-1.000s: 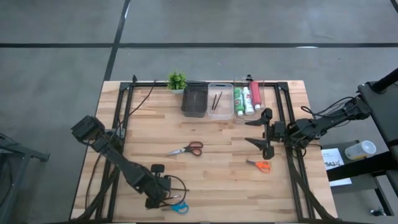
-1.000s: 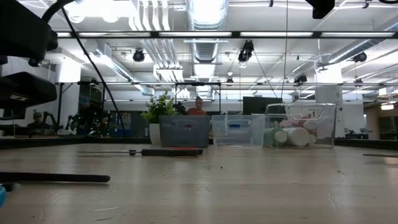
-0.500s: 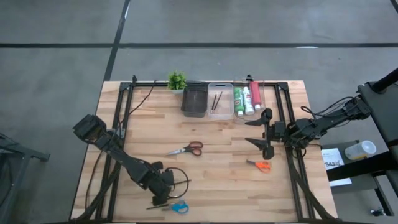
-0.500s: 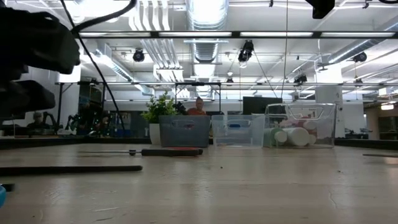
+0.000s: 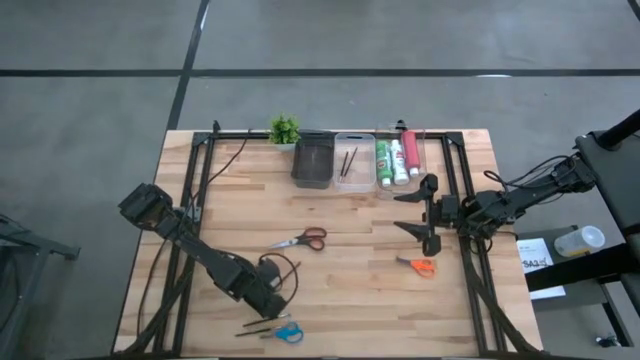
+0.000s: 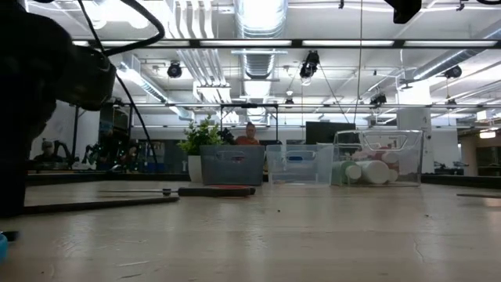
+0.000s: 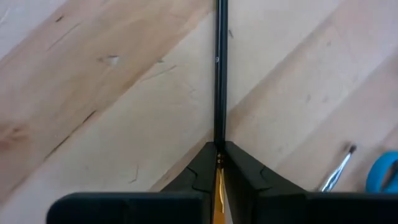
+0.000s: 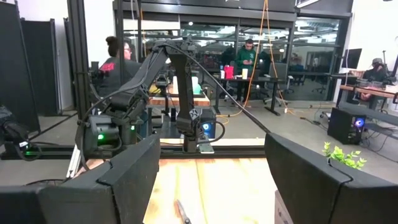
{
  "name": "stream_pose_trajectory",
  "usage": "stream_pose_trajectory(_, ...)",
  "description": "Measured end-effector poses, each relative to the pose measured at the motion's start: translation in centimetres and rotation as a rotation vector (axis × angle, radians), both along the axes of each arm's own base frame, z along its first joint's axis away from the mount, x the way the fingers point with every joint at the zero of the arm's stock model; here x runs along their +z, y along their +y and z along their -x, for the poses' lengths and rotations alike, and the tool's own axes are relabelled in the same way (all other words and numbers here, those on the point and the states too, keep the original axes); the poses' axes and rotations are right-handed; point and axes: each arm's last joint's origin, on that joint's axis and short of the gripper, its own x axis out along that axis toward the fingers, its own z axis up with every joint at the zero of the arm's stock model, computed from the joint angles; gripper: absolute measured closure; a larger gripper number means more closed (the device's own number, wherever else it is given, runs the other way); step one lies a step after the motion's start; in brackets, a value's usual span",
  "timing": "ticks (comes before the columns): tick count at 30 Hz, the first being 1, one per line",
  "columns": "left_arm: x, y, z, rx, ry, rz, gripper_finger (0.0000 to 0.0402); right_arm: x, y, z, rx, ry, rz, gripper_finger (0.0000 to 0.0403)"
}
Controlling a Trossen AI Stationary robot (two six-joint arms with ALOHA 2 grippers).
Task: Pick & Place Paint Supplies
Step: Put the gold paint brush into the white transparent bin
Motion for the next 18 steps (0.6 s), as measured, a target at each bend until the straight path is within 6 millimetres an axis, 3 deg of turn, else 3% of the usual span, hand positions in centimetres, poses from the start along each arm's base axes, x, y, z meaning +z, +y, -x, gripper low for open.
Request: stream_pose_trajectory(18,0.01,-0.12,-0.36,0.277,-0.045,0.082,0.0376,0.0,0.0,0.0,0.0,0.0,-0.002,0.0115)
